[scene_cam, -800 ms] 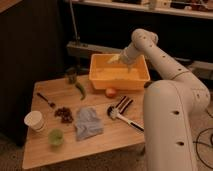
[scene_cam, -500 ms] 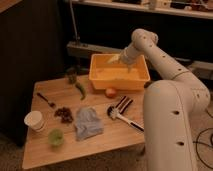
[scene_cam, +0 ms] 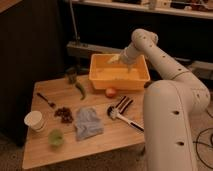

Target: Wipe table surface with brush

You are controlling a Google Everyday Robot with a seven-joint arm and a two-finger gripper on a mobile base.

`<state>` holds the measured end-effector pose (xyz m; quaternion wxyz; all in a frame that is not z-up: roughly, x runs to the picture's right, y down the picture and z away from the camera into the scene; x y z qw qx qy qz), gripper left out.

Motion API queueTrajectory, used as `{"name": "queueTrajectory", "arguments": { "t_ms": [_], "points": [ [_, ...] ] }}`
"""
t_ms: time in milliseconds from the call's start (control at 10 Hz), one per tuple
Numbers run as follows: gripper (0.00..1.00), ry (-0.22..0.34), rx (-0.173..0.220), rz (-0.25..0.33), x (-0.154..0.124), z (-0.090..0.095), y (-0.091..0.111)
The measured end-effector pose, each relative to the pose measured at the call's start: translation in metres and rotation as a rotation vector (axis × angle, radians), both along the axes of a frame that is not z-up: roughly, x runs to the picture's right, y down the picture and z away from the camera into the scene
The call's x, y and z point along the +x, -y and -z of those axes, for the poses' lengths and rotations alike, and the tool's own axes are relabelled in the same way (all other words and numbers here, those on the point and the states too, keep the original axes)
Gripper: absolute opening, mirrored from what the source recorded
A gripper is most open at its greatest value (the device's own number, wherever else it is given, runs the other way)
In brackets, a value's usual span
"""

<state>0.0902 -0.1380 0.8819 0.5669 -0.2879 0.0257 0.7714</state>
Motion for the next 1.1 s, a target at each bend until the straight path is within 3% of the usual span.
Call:
{"name": "queueTrajectory", "arguments": {
  "t_ms": [900,1000,1100],
  "points": [
    [0.8,0.0,0.0,0.001,0.0,0.0001,-0.0001],
    [0.8,0.002,-0.003,0.01,0.0002,0.0011,-0.0008],
    [0.8,0.023,-0.019,0.053,0.0017,0.0086,-0.0032]
  ]
}}
